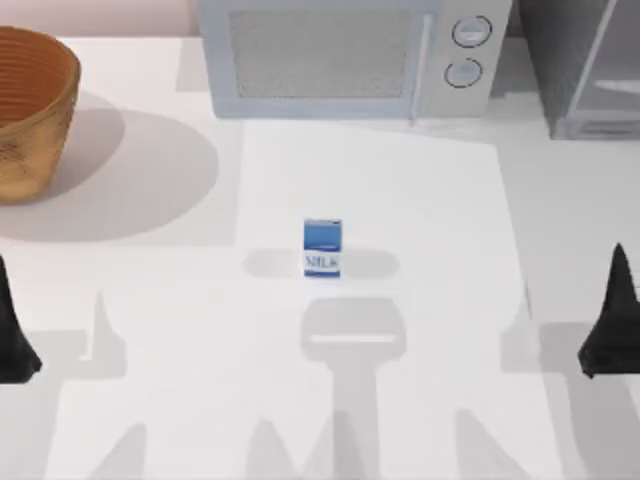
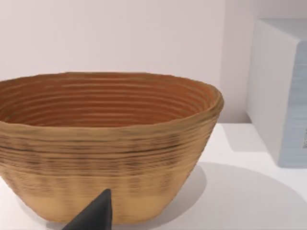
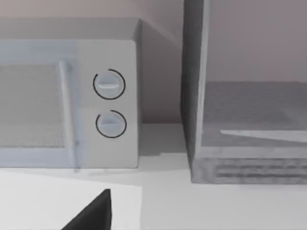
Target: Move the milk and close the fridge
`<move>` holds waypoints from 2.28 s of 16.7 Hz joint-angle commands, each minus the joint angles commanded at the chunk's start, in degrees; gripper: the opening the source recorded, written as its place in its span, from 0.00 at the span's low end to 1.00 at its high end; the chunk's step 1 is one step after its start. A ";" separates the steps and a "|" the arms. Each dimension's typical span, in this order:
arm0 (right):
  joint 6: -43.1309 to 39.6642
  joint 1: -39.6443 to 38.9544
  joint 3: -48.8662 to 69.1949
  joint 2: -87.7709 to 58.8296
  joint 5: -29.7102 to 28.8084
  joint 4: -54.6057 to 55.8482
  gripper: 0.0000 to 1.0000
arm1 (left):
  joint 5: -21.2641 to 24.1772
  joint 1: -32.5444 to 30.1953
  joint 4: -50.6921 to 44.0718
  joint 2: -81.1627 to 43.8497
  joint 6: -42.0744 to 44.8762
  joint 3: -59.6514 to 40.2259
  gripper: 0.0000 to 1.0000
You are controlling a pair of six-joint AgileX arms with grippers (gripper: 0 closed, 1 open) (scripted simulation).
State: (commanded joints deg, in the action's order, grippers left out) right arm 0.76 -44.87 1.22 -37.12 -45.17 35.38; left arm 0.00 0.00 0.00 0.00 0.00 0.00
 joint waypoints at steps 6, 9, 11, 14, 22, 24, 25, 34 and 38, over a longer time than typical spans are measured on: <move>0.27 -8.06 0.16 -6.89 -8.01 6.43 1.00 | 0.00 0.00 0.00 0.00 0.00 0.00 1.00; 0.27 -7.86 -0.03 -6.73 -7.89 6.27 1.00 | 0.00 0.00 0.00 0.00 0.00 0.00 1.00; 0.30 -8.05 0.49 -7.38 -8.00 6.69 1.00 | 0.00 0.00 0.00 0.00 0.00 0.00 1.00; 0.40 -9.21 4.43 -12.85 -9.02 9.83 1.00 | 0.00 0.00 0.00 0.00 0.00 0.00 1.00; 0.16 -12.97 26.01 -50.60 -14.74 25.57 1.00 | 0.00 0.00 0.00 0.00 0.00 0.00 1.00; 0.15 -13.75 32.47 -62.49 -16.16 30.03 1.00 | 0.00 0.00 0.00 0.00 0.00 0.00 1.00; 0.16 -14.10 35.67 -68.33 -16.80 32.20 1.00 | 0.00 0.00 0.00 0.00 0.00 0.00 1.00; 0.50 -15.67 56.64 -103.23 -19.67 45.74 1.00 | 0.00 0.00 0.00 0.00 0.00 0.00 1.00; 0.52 -15.68 57.65 -104.62 -19.73 46.34 1.00 | 0.00 0.00 0.00 0.00 0.00 0.00 1.00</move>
State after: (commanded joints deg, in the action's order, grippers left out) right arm 1.28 -60.55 58.87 -141.74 -64.89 81.72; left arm 0.00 0.00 0.00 0.00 0.00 0.00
